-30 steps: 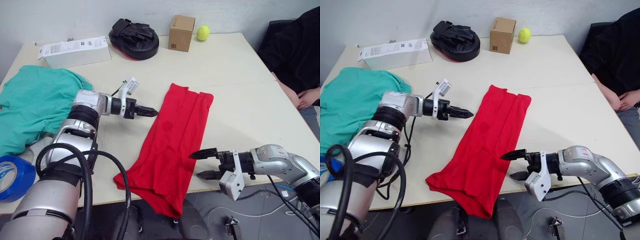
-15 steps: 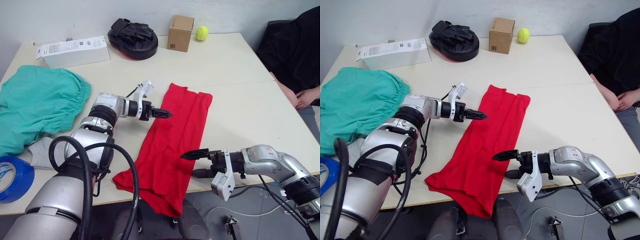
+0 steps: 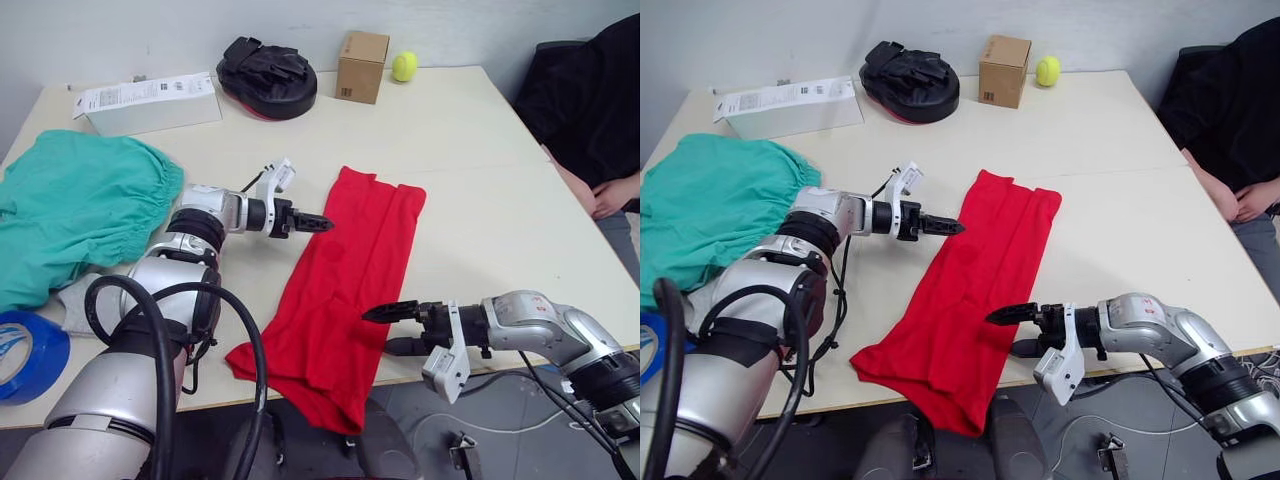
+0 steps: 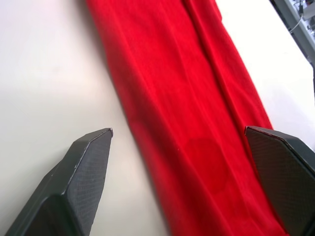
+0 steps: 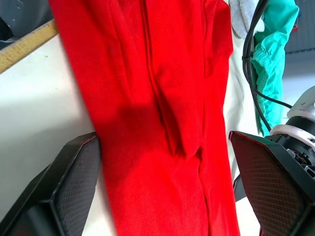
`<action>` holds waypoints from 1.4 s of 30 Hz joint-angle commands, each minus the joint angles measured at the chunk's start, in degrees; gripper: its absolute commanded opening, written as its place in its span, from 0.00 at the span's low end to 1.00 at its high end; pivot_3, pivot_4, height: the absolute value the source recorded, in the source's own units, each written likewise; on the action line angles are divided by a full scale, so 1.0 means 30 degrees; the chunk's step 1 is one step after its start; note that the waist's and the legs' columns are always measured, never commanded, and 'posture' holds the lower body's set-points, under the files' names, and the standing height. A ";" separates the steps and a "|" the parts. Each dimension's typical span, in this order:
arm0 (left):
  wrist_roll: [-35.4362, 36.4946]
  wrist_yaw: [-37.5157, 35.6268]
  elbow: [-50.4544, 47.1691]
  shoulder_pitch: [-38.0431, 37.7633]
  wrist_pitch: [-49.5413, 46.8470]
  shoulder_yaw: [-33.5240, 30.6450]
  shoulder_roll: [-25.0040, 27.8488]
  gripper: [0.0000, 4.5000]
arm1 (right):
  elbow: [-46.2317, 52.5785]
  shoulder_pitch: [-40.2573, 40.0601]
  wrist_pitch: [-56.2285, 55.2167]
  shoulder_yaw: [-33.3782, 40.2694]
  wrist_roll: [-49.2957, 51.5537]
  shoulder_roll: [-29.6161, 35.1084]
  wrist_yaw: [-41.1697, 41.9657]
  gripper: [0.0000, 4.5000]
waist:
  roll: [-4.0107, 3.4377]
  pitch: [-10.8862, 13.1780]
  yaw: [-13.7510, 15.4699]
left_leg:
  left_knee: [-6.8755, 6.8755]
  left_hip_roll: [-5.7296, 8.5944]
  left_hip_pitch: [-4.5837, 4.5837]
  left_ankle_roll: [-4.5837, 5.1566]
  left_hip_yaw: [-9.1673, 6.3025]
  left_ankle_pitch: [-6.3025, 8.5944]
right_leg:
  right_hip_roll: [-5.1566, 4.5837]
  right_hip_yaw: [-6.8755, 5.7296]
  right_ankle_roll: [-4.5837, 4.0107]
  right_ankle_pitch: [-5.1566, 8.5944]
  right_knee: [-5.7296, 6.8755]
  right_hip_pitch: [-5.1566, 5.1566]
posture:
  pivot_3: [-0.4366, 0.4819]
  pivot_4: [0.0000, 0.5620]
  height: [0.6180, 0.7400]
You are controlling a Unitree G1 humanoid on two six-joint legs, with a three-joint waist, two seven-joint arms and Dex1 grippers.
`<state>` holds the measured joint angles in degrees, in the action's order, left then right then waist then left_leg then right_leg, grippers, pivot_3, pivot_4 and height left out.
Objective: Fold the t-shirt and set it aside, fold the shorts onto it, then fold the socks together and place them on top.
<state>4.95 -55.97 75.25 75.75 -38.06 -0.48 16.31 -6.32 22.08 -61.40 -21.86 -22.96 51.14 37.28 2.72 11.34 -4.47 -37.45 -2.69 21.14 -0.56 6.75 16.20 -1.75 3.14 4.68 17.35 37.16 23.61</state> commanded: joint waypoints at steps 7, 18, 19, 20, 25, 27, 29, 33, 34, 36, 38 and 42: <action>-0.0587 -0.0445 0.0111 0.0141 -0.0204 -0.0055 -0.1184 1.00 | 0.0031 -0.0140 0.0175 0.0327 -0.0660 0.0311 0.0039 0.91 | 0.0009 -0.0007 0.0037 | -0.0001 0.0001 -0.0008 0.0000 0.0003 0.0000 | 0.0008 0.0002 0.0001 0.0000 0.0001 -0.0007 | 0.48 0.27 1.00; -0.0980 0.0656 0.0240 -0.0163 -0.0487 -0.0409 -0.1363 0.46 | 0.0113 -0.0339 -0.0125 0.0390 -0.1057 0.0562 -0.0064 0.46 | 0.0016 -0.0011 0.0047 | -0.0002 0.0002 -0.0013 0.0000 0.0009 0.0001 | 0.0009 0.0010 0.0002 -0.0001 0.0014 -0.0004 | 0.48 0.27 1.00; -0.0973 0.0706 0.0245 -0.0161 -0.0523 -0.0478 -0.1309 0.39 | 0.0059 -0.0341 -0.0166 0.0410 -0.1112 0.0600 -0.0102 0.39 | 0.0017 -0.0011 0.0047 | -0.0001 0.0002 -0.0012 0.0000 0.0009 0.0001 | 0.0008 0.0011 0.0002 -0.0001 0.0014 -0.0002 | 0.48 0.27 1.00; -0.0982 0.0755 0.0251 -0.0168 -0.0547 -0.0525 -0.1255 0.32 | -0.0015 -0.0344 -0.0229 0.0423 -0.1180 0.0660 -0.0140 0.30 | 0.0017 -0.0011 0.0053 | -0.0001 0.0002 -0.0010 0.0000 0.0011 0.0001 | 0.0008 0.0010 0.0002 -0.0001 0.0014 -0.0001 | 0.48 0.27 1.00; -0.1078 0.1104 0.0311 -0.0320 -0.0500 -0.0616 -0.1109 0.00 | -0.0367 -0.0369 -0.0675 0.0440 -0.1284 0.1098 -0.0270 0.00 | 0.0016 -0.0011 0.0067 | 0.0005 0.0003 -0.0001 -0.0001 0.0016 0.0003 | 0.0006 0.0010 0.0002 -0.0001 0.0012 0.0012 | 0.48 0.27 1.00; -0.1094 0.1215 0.0323 -0.0382 -0.0536 -0.0671 -0.1071 0.00 | -0.0516 -0.0285 -0.0827 0.0454 -0.1230 0.1261 -0.0289 0.00 | 0.0016 -0.0011 0.0067 | 0.0004 0.0001 -0.0001 -0.0003 0.0017 0.0004 | 0.0005 0.0009 0.0002 -0.0001 0.0010 0.0012 | 0.48 0.27 1.00; -0.1124 0.1203 0.0316 -0.0427 -0.0542 -0.0683 -0.1043 0.00 | -0.0719 -0.0163 -0.0985 0.0468 -0.1135 0.1419 -0.0279 0.00 | 0.0017 -0.0011 0.0066 | 0.0002 0.0003 -0.0004 -0.0003 0.0021 0.0003 | 0.0007 0.0010 0.0003 -0.0001 0.0013 0.0011 | 0.48 0.27 1.00; -0.1237 0.1167 0.0293 -0.0517 -0.0470 -0.0625 -0.0932 0.00 | -0.1319 0.0163 -0.1449 0.0483 -0.0961 0.1776 -0.0226 0.00 | 0.0016 -0.0011 0.0059 | 0.0001 0.0003 -0.0008 -0.0003 0.0028 0.0004 | 0.0009 0.0012 0.0002 -0.0001 0.0017 0.0011 | 0.48 0.27 1.00; -0.1251 0.1240 0.0290 -0.0524 -0.0453 -0.0627 -0.0915 0.00 | -0.1427 0.0232 -0.1546 0.0470 -0.0927 0.1840 -0.0239 0.00 | 0.0016 -0.0011 0.0057 | 0.0001 0.0003 -0.0009 -0.0003 0.0029 0.0004 | 0.0008 0.0012 0.0003 -0.0001 0.0017 0.0011 | 0.48 0.27 1.00; -0.1402 0.1319 0.0269 -0.0527 -0.0392 -0.0484 -0.0836 0.00 | -0.1815 0.0485 -0.1878 0.0403 -0.0790 0.2029 -0.0251 0.00 | 0.0017 -0.0011 0.0045 | 0.0001 0.0002 -0.0011 -0.0004 0.0029 0.0004 | 0.0009 0.0012 0.0002 -0.0001 0.0017 0.0010 | 0.48 0.27 1.00; -0.1436 0.1487 0.0241 -0.0493 -0.0513 -0.0472 -0.0730 0.00 | -0.2416 0.0884 -0.2409 0.0277 -0.0752 0.2206 -0.0220 0.00 | 0.0016 -0.0011 0.0004 | -0.0002 0.0003 -0.0015 -0.0004 0.0034 0.0003 | 0.0009 0.0017 0.0003 -0.0001 0.0024 0.0011 | 0.48 0.27 1.00; -0.1167 0.1916 0.0010 -0.0385 -0.0964 -0.0749 -0.0491 0.00 | -0.3772 0.1911 -0.3636 -0.0074 -0.1119 0.2289 -0.0159 0.00 | 0.0016 -0.0011 -0.0076 | -0.0012 0.0002 -0.0024 -0.0004 0.0042 0.0003 | 0.0010 0.0025 0.0002 -0.0001 0.0047 0.0011 | 0.48 0.27 1.00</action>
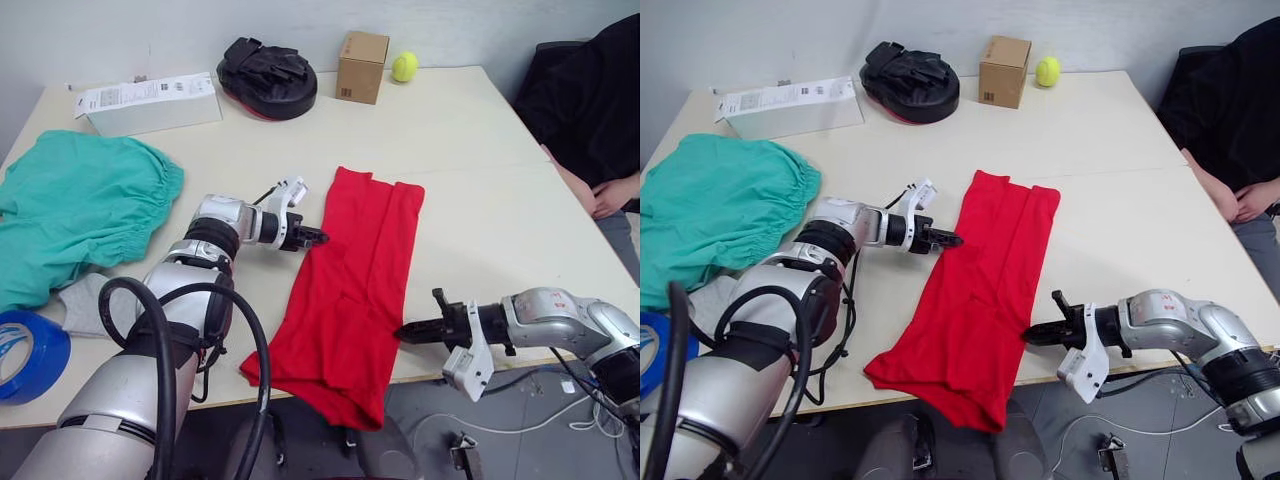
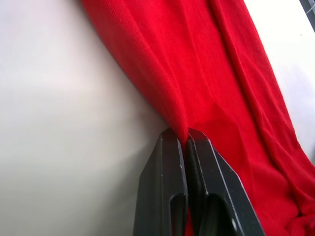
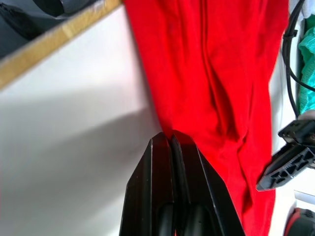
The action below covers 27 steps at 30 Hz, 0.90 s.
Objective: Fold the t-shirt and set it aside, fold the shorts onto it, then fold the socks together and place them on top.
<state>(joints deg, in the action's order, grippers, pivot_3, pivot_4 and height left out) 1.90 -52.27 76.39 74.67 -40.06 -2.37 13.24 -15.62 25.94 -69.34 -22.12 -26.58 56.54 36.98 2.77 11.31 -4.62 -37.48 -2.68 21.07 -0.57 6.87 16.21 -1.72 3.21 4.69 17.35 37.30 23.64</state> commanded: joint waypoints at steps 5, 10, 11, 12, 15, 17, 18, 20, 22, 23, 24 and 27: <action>0.0092 0.0897 -0.1017 -0.0236 -0.1183 -0.0341 0.0993 0.00 | -0.2443 0.2046 -0.2932 -0.1006 0.0195 0.0375 0.0093 0.00 | -0.0001 0.0000 -0.0081 | -0.0003 -0.0008 -0.0010 -0.0006 0.0006 -0.0003 | -0.0004 0.0011 0.0000 0.0000 0.0022 0.0004 | 0.48 0.27 1.00; 0.0123 0.0691 -0.2412 -0.1230 -0.2128 -0.0099 0.1497 0.00 | -0.4071 0.3480 -0.4466 -0.2315 0.0230 0.0262 0.0176 0.00 | -0.0003 -0.0001 -0.0092 | -0.0004 -0.0014 -0.0011 -0.0011 0.0016 -0.0004 | -0.0007 0.0010 -0.0001 0.0001 0.0024 0.0008 | 0.48 0.27 1.00; 0.0161 0.0628 -0.2815 -0.1492 -0.2357 -0.0032 0.1568 0.00 | -0.4359 0.3732 -0.4748 -0.2591 0.0240 0.0252 0.0172 0.00 | -0.0003 -0.0001 -0.0090 | -0.0006 -0.0013 -0.0020 -0.0011 0.0025 -0.0004 | -0.0015 0.0021 0.0000 0.0001 0.0031 0.0007 | 0.48 0.27 1.00; 0.0231 0.0540 -0.3323 -0.1800 -0.2729 0.0052 0.1620 0.00 | -0.4624 0.3996 -0.5070 -0.2906 0.0229 0.0249 0.0181 0.00 | -0.0003 -0.0001 -0.0088 | -0.0005 -0.0018 -0.0024 -0.0011 0.0028 -0.0004 | -0.0024 0.0022 -0.0001 0.0001 0.0035 0.0005 | 0.48 0.27 1.00; 0.0750 0.0707 -0.5443 -0.2922 -0.4416 0.0015 0.1683 0.00 | -0.5478 0.4806 -0.5750 -0.3522 0.0138 0.0080 0.0088 0.00 | -0.0005 -0.0002 -0.0090 | -0.0007 -0.0028 -0.0036 -0.0018 0.0031 -0.0005 | -0.0041 0.0030 -0.0001 0.0001 0.0044 0.0003 | 0.48 0.27 1.00; 0.1175 0.0774 -0.7677 -0.3952 -0.5832 0.0108 0.1680 0.00 | -0.6025 0.5302 -0.5969 -0.3645 0.0005 -0.0185 -0.0062 0.00 | -0.0007 -0.0003 -0.0102 | -0.0006 -0.0036 -0.0039 -0.0021 0.0029 -0.0004 | -0.0052 0.0031 -0.0003 0.0002 0.0047 0.0002 | 0.48 0.27 1.00; 0.1438 0.0797 -0.9354 -0.4739 -0.6684 0.0244 0.1676 0.00 | -0.6270 0.5540 -0.6034 -0.3730 -0.0019 -0.0348 -0.0117 0.00 | -0.0007 -0.0004 -0.0107 | -0.0005 -0.0036 -0.0040 -0.0022 0.0032 -0.0004 | -0.0053 0.0032 -0.0004 0.0003 0.0049 0.0002 | 0.48 0.27 1.00; 0.1923 0.1083 -1.2028 -0.5994 -0.8006 0.0357 0.1659 0.00 | -0.6661 0.5870 -0.6159 -0.3882 -0.0075 -0.0609 -0.0210 0.00 | -0.0010 -0.0005 -0.0093 | -0.0003 -0.0043 -0.0044 -0.0026 0.0031 -0.0004 | -0.0058 0.0040 -0.0006 0.0004 0.0058 0.0001 | 0.48 0.27 1.00; 0.2371 0.1649 -1.4723 -0.7361 -0.9154 0.0387 0.1649 0.00 | -0.6934 0.6087 -0.6309 -0.3961 -0.0160 -0.0874 -0.0296 0.00 | -0.0015 -0.0008 -0.0073 | -0.0010 -0.0047 -0.0043 -0.0029 0.0025 -0.0005 | -0.0063 0.0046 -0.0012 0.0007 0.0065 0.0001 | 0.48 0.27 1.00; 0.2593 0.1925 -1.5994 -0.8013 -0.9678 0.0399 0.1673 0.00 | -0.7081 0.6180 -0.6405 -0.3969 -0.0249 -0.0989 -0.0333 0.00 | -0.0017 -0.0009 -0.0058 | -0.0014 -0.0046 -0.0047 -0.0030 0.0022 -0.0006 | -0.0070 0.0049 -0.0012 0.0007 0.0068 -0.0002 | 0.48 0.27 1.00; 0.2780 0.2278 -1.7005 -0.8538 -1.0109 0.0322 0.1701 0.00 | -0.7214 0.6267 -0.6521 -0.3962 -0.0356 -0.1077 -0.0361 0.00 | -0.0019 -0.0010 -0.0044 | -0.0023 -0.0044 -0.0048 -0.0029 0.0011 -0.0006 | -0.0080 0.0058 -0.0013 0.0008 0.0070 -0.0009 | 0.48 0.27 1.00; 0.3276 0.3121 -1.8918 -0.9543 -1.0948 0.0049 0.1842 0.00 | -0.7671 0.6552 -0.6717 -0.3864 -0.0789 -0.1335 -0.0445 0.00 | -0.0023 -0.0012 -0.0033 | -0.0050 -0.0042 -0.0050 -0.0029 -0.0009 -0.0006 | -0.0096 0.0068 -0.0019 0.0011 0.0077 -0.0029 | 0.48 0.27 1.00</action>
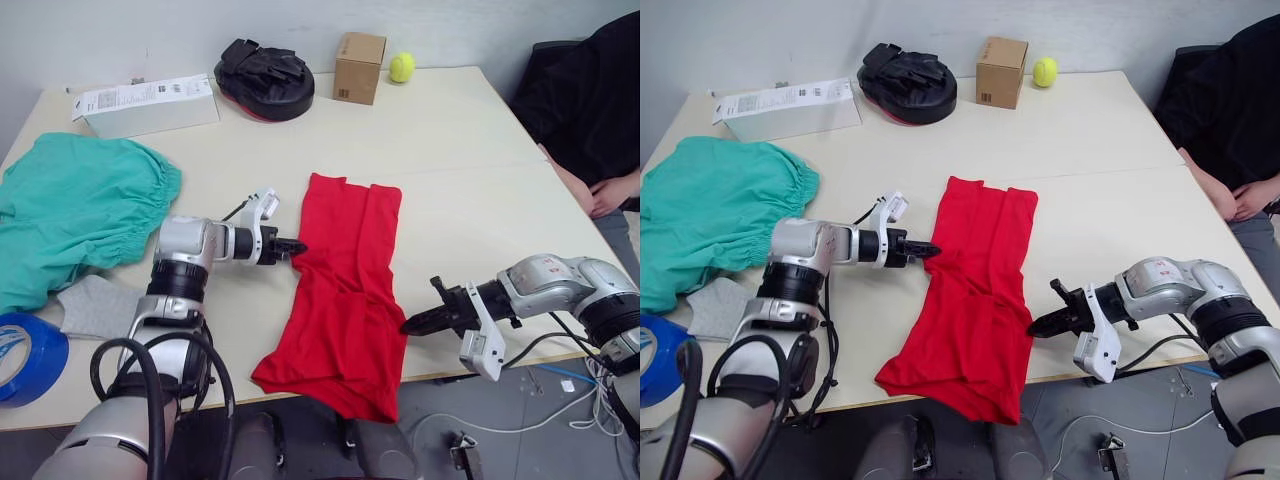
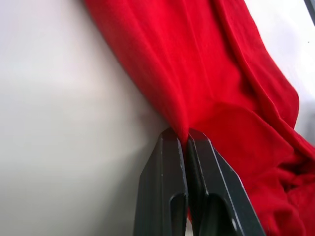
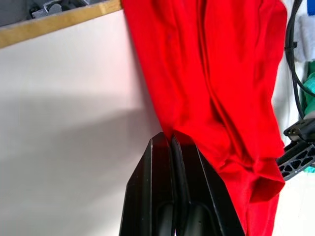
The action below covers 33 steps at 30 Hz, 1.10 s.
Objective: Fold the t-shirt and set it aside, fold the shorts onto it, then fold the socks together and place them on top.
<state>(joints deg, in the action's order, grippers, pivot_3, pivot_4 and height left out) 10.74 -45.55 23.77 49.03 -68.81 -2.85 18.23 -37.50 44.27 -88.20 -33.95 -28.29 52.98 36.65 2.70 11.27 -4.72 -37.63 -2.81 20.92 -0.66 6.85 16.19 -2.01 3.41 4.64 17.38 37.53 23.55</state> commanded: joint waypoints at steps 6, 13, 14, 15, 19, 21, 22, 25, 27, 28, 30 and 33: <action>0.1407 0.1985 -0.3834 -0.2297 -0.2466 -0.0240 0.0641 0.00 | -0.2267 0.1910 -0.1133 0.0413 -0.1936 -0.0789 -0.0766 0.00 | -0.0014 -0.0004 -0.0061 | -0.0030 0.0006 -0.0008 0.0001 -0.0014 0.0001 | 0.0003 -0.0006 -0.0005 0.0003 0.0014 -0.0019 | 0.48 0.27 1.00; 0.2539 0.3157 -0.5947 -0.3408 -0.3411 -0.0860 0.0822 0.00 | -0.3685 0.3631 -0.1433 0.0164 -0.4652 -0.1149 -0.2495 0.00 | -0.0019 -0.0005 -0.0041 | -0.0030 0.0003 -0.0008 -0.0004 -0.0030 0.0003 | -0.0004 -0.0001 -0.0028 0.0016 0.0015 -0.0020 | 0.48 0.27 1.00; 0.2678 0.3354 -0.6119 -0.3482 -0.3562 -0.1059 0.0807 0.00 | -0.3840 0.3824 -0.1433 0.0153 -0.5055 -0.1198 -0.2823 0.00 | -0.0019 -0.0005 -0.0046 | -0.0030 0.0004 -0.0009 -0.0004 -0.0032 0.0003 | -0.0005 -0.0001 -0.0029 0.0016 0.0015 -0.0022 | 0.48 0.27 1.00; 0.2798 0.3512 -0.6235 -0.3529 -0.3671 -0.1194 0.0796 0.00 | -0.3938 0.3965 -0.1433 0.0133 -0.5426 -0.1226 -0.3159 0.00 | -0.0020 -0.0005 -0.0053 | -0.0031 0.0004 -0.0006 -0.0004 -0.0033 0.0003 | -0.0005 -0.0003 -0.0029 0.0016 0.0014 -0.0021 | 0.48 0.27 1.00; 0.3273 0.4192 -0.7084 -0.3927 -0.4075 -0.1740 0.0699 0.00 | -0.4057 0.4470 -0.1433 0.0087 -0.7062 -0.1347 -0.4681 0.00 | -0.0020 -0.0005 -0.0096 | -0.0031 0.0004 -0.0007 -0.0008 -0.0031 0.0003 | -0.0001 -0.0002 -0.0031 0.0018 0.0016 -0.0018 | 0.48 0.27 1.00; 0.3501 0.4555 -0.7301 -0.4036 -0.4134 -0.2041 0.0574 0.00 | -0.4117 0.4672 -0.1433 0.0034 -0.7811 -0.1417 -0.5444 0.00 | -0.0022 -0.0003 -0.0093 | -0.0030 0.0000 -0.0007 -0.0018 -0.0031 0.0005 | 0.0003 -0.0001 -0.0036 0.0020 0.0018 -0.0015 | 0.48 0.27 1.00; 0.3601 0.4696 -0.7330 -0.4061 -0.4117 -0.2158 0.0513 0.00 | -0.4118 0.4747 -0.1433 -0.0029 -0.8150 -0.1435 -0.5821 0.00 | -0.0022 -0.0002 -0.0076 | -0.0031 0.0002 -0.0007 -0.0019 -0.0032 0.0004 | 0.0001 -0.0003 -0.0036 0.0021 0.0021 -0.0015 | 0.48 0.27 1.00; 0.3843 0.4947 -0.7298 -0.4146 -0.3809 -0.2193 0.0542 0.00 | -0.4133 0.4799 -0.1433 -0.0358 -0.8629 -0.1495 -0.6817 0.00 | -0.0022 -0.0003 -0.0071 | -0.0036 0.0007 -0.0007 -0.0023 -0.0036 0.0002 | -0.0003 -0.0006 -0.0038 0.0021 0.0021 -0.0018 | 0.48 0.27 1.00; 0.4015 0.5047 -0.7294 -0.4202 -0.3624 -0.2182 0.0603 0.00 | -0.4146 0.4708 -0.1433 -0.0530 -0.8719 -0.1490 -0.7267 0.00 | -0.0023 -0.0003 -0.0066 | -0.0035 0.0007 -0.0007 -0.0023 -0.0037 0.0002 | -0.0003 -0.0006 -0.0038 0.0021 0.0021 -0.0019 | 0.48 0.27 1.00; 0.4121 0.5004 -0.7332 -0.4208 -0.3547 -0.2179 0.0729 0.05 | -0.4216 0.4645 -0.1433 -0.0556 -0.8596 -0.1486 -0.7424 0.00 | -0.0023 -0.0002 -0.0071 | -0.0035 0.0007 -0.0007 -0.0024 -0.0037 0.0001 | -0.0003 -0.0006 -0.0037 0.0021 0.0021 -0.0018 | 0.48 0.27 1.00; 0.4351 0.4713 -0.7559 -0.4280 -0.3299 -0.1990 0.1155 0.15 | -0.4536 0.4545 -0.1433 -0.0607 -0.8254 -0.1475 -0.7511 0.04 | -0.0023 -0.0002 -0.0076 | -0.0036 0.0006 -0.0008 -0.0026 -0.0037 0.0000 | -0.0002 -0.0009 -0.0038 0.0021 0.0022 -0.0020 | 0.48 0.27 1.00; 0.4892 0.3866 -0.8648 -0.4629 -0.2542 -0.1606 0.2277 0.34 | -0.4806 0.4258 -0.1433 -0.0731 -0.7389 -0.1158 -0.7508 0.19 | -0.0022 -0.0002 -0.0137 | -0.0033 0.0004 -0.0012 -0.0029 -0.0035 -0.0001 | 0.0002 -0.0007 -0.0038 0.0021 0.0023 -0.0020 | 0.48 0.27 1.00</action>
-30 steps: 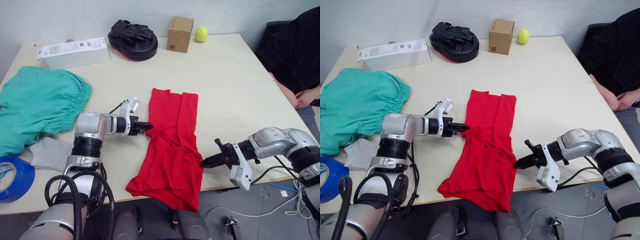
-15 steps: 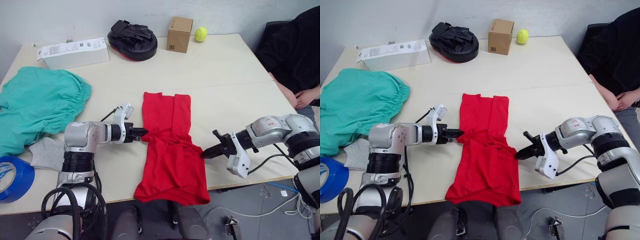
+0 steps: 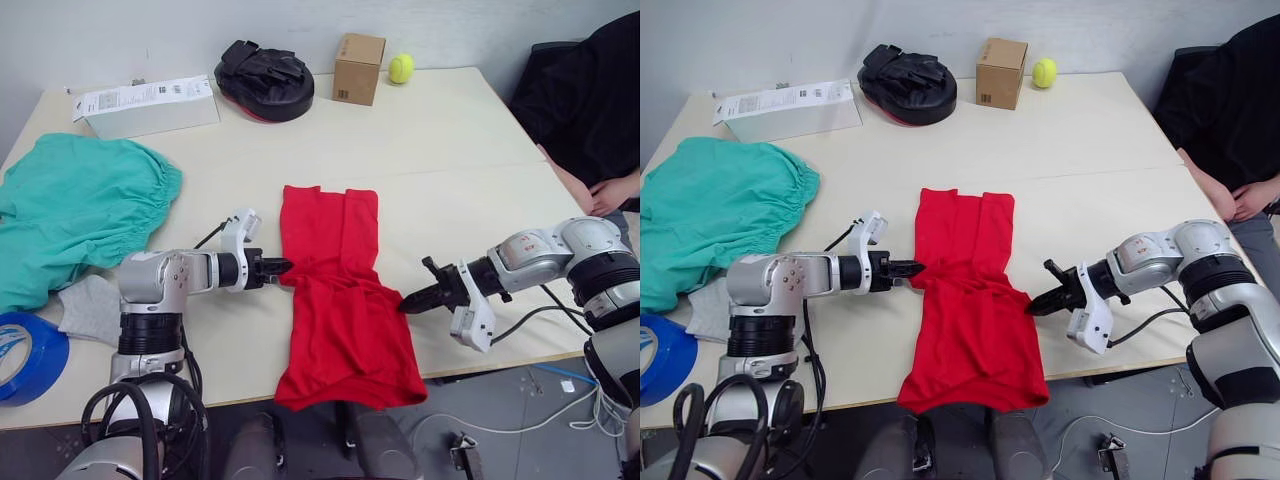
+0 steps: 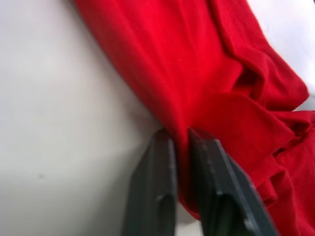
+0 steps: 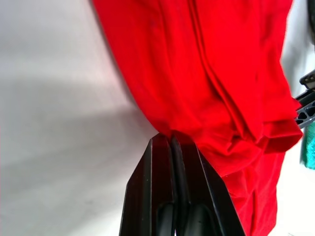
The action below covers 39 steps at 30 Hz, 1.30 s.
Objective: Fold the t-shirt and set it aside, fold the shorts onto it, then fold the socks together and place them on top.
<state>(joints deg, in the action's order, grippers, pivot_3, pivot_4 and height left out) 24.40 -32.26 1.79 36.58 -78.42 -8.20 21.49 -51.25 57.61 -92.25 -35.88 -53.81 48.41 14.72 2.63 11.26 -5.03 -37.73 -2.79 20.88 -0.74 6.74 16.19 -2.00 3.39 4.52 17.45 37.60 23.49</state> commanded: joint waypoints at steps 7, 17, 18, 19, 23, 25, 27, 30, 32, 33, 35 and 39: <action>0.1748 -0.5913 -0.5833 -0.3240 0.5293 0.1475 0.6029 0.83 | 0.0317 -0.1550 -0.0084 -0.0063 0.3870 0.2424 -0.0076 0.72 | -0.0024 0.0019 -0.0049 | 0.0033 0.0000 0.0025 -0.0017 -0.0032 0.0002 | -0.0026 0.0000 -0.0034 0.0020 -0.0021 0.0012 | 0.48 0.27 1.00; -0.3508 -1.1936 -0.6526 -0.7653 2.3252 0.3631 0.9877 1.00 | 0.3990 -0.5864 -0.0084 0.0907 0.6521 0.5437 0.0066 0.99 | -0.0032 0.0021 0.0078 | 0.0042 0.0026 0.0035 0.0035 -0.0062 0.0023 | -0.0080 -0.0023 -0.0185 0.0103 -0.0053 0.0001 | 0.48 0.27 1.00; -0.4078 -1.2153 -0.6130 -0.7687 2.4717 0.3960 0.9851 1.00 | 0.4362 -0.6307 -0.0084 0.1297 0.6438 0.5427 0.0057 0.99 | -0.0035 0.0020 0.0076 | 0.0033 0.0024 0.0036 0.0047 -0.0059 0.0028 | -0.0081 -0.0017 -0.0250 0.0139 -0.0054 0.0000 | 0.48 0.27 1.00; -0.4633 -1.2410 -0.5676 -0.7695 2.6423 0.4280 0.9820 1.00 | 0.4723 -0.6699 -0.0084 0.1675 0.6321 0.5396 0.0078 0.99 | -0.0035 0.0020 0.0081 | 0.0035 0.0030 0.0036 0.0060 -0.0055 0.0026 | -0.0089 -0.0010 -0.0318 0.0177 -0.0054 -0.0001 | 0.48 0.27 1.00; -0.7277 -1.2485 -0.3286 -0.7268 3.3694 0.5746 0.9538 1.00 | 0.6111 -0.8073 -0.0084 0.2989 0.5789 0.5189 0.0095 0.99 | -0.0042 0.0016 0.0087 | 0.0047 0.0031 0.0036 0.0088 -0.0049 0.0034 | -0.0091 -0.0008 -0.0304 0.0169 -0.0052 0.0000 | 0.48 0.27 1.00; -0.8370 -1.1820 -0.1967 -0.6614 3.7096 0.6304 0.8981 1.00 | 0.6620 -0.8421 -0.0084 0.3367 0.5818 0.5033 0.0150 0.99 | -0.0043 0.0015 0.0089 | 0.0058 0.0027 0.0041 0.0108 -0.0035 0.0045 | -0.0090 -0.0003 -0.0285 0.0159 -0.0054 0.0010 | 0.48 0.27 1.00; -0.9076 -1.1243 -0.0879 -0.6082 3.9594 0.6739 0.8475 1.00 | 0.6987 -0.8658 -0.0046 0.3586 0.5954 0.4841 0.0279 0.99 | -0.0044 0.0015 0.0093 | 0.0060 0.0023 0.0045 0.0163 -0.0033 0.0073 | -0.0091 -0.0007 -0.0227 0.0127 -0.0055 0.0008 | 0.48 0.27 1.00; -0.9914 -1.0063 0.0354 -0.5304 4.2315 0.7132 0.7528 1.00 | 0.7632 -0.8948 0.0267 0.3608 0.6242 0.4581 0.0586 0.99 | -0.0062 0.0005 0.0097 | 0.0067 0.0026 0.0033 0.0208 -0.0020 0.0090 | -0.0099 -0.0003 -0.0085 0.0048 -0.0060 0.0000 | 0.48 0.27 1.00; -1.0317 -0.9352 0.0922 -0.4913 4.3772 0.7263 0.7110 1.00 | 0.7995 -0.9088 0.0495 0.3563 0.6455 0.4517 0.0737 0.99 | -0.0060 0.0006 0.0104 | 0.0067 0.0030 0.0034 0.0223 -0.0011 0.0088 | -0.0105 0.0000 -0.0075 0.0042 -0.0060 -0.0001 | 0.48 0.27 1.00; -1.0548 -0.9103 0.1180 -0.4757 4.4489 0.7405 0.6989 1.00 | 0.8191 -0.9144 0.0641 0.3504 0.6639 0.4501 0.0820 0.99 | -0.0061 0.0006 0.0103 | 0.0063 0.0029 0.0040 0.0225 -0.0010 0.0087 | -0.0105 0.0001 -0.0064 0.0036 -0.0060 0.0000 | 0.48 0.27 1.00; -1.1091 -0.8557 0.1671 -0.4519 4.5621 0.7721 0.6852 1.00 | 0.8691 -0.9233 0.0941 0.3344 0.7069 0.4479 0.1019 0.99 | -0.0061 0.0005 0.0101 | 0.0065 0.0027 0.0041 0.0228 -0.0009 0.0088 | -0.0105 0.0000 -0.0059 0.0033 -0.0061 0.0002 | 0.48 0.27 1.00; -1.2068 -0.7577 0.2360 -0.4296 4.6906 0.8188 0.6660 1.00 | 0.9890 -0.9397 0.1640 0.2902 0.7940 0.4433 0.1583 0.99 | -0.0063 0.0004 0.0069 | 0.0082 0.0021 0.0027 0.0229 -0.0003 0.0087 | -0.0100 0.0002 -0.0058 0.0033 -0.0059 0.0002 | 0.48 0.27 1.00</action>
<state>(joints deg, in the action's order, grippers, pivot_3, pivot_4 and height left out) -10.33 -56.88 8.08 23.38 60.12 15.27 41.83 -24.19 29.69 -88.10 -26.74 -32.62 61.80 18.77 2.44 11.28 -4.82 -37.47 -2.72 20.95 -0.06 6.74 16.45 -2.30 3.40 4.35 17.55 37.42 23.50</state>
